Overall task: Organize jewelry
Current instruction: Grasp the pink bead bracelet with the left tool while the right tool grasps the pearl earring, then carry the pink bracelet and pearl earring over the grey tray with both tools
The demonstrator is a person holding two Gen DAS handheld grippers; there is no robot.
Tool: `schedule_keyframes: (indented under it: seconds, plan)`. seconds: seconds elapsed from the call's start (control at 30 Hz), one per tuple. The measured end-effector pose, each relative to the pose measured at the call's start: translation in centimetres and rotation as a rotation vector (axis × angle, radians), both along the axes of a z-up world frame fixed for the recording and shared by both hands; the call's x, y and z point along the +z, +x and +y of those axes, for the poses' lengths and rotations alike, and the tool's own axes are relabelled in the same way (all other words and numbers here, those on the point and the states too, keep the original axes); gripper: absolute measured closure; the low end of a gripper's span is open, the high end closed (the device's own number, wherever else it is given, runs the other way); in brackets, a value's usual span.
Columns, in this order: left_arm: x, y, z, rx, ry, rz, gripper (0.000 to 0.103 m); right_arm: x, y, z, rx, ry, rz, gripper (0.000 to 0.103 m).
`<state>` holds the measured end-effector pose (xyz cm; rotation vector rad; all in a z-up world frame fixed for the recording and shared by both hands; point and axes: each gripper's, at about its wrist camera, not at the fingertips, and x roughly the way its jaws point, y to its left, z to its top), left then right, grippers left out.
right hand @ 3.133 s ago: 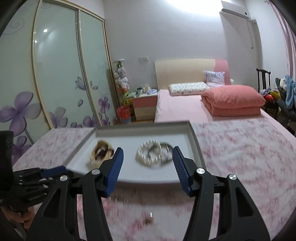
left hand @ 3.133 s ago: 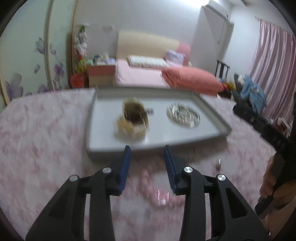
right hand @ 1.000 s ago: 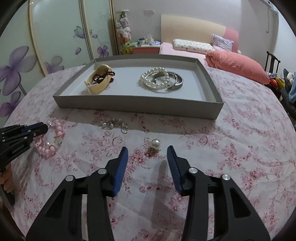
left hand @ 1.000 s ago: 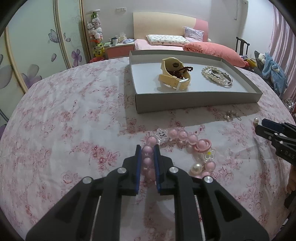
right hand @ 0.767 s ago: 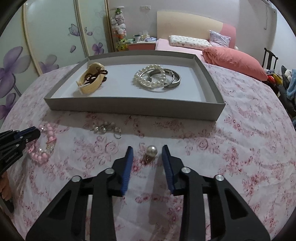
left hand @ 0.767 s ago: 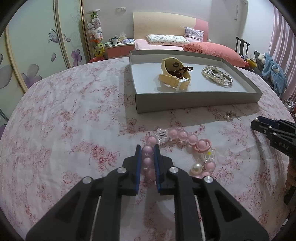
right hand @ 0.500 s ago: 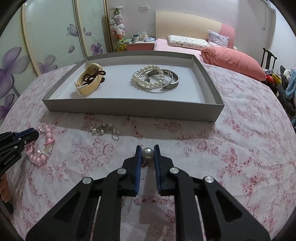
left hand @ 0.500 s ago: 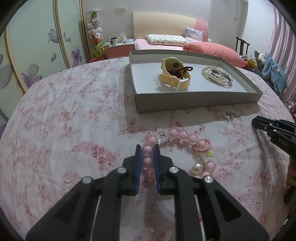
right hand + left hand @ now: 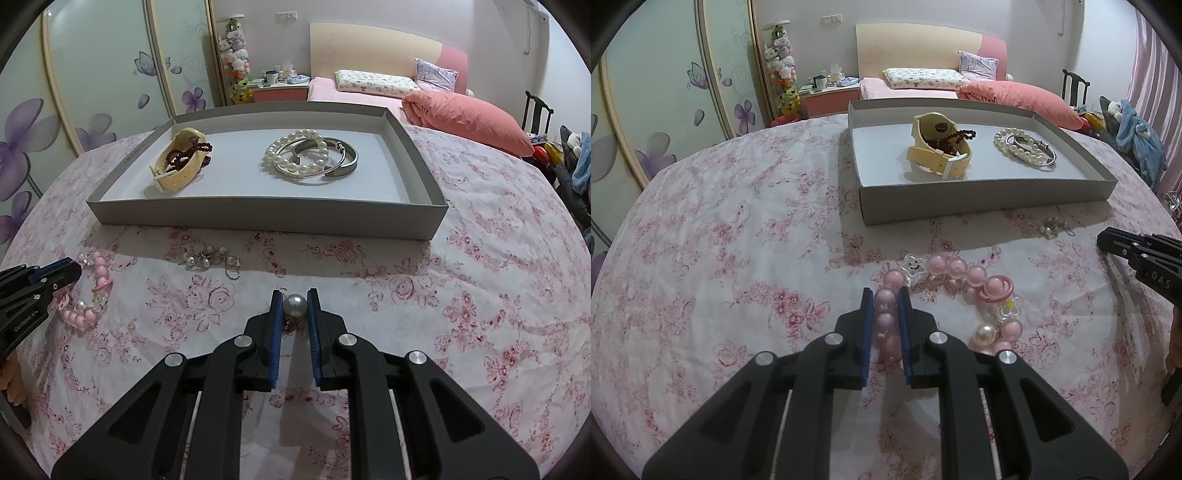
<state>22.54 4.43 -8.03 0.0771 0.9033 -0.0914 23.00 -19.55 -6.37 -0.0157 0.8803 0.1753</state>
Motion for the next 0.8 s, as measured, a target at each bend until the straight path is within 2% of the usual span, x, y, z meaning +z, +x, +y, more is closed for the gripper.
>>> schedule_keyframes:
  seconds: [0.5,0.67,0.8]
  plan:
    - [0.1,0.0,-0.2,0.0,-0.005,-0.002,0.089,0.0,0.0,0.0,0.0,0.005,0.0,0.089]
    - [0.6,-0.1,-0.3,-0.029,-0.107,-0.001,0.089,0.7,-1.0,-0.5,-0.004,0.053,-0.061,0.089]
    - [2.5,-0.5,-1.0,-0.059,-0.161,-0.064,0.089,1.6,-1.9,-0.5,0.008,0.078,-0.109,0.089]
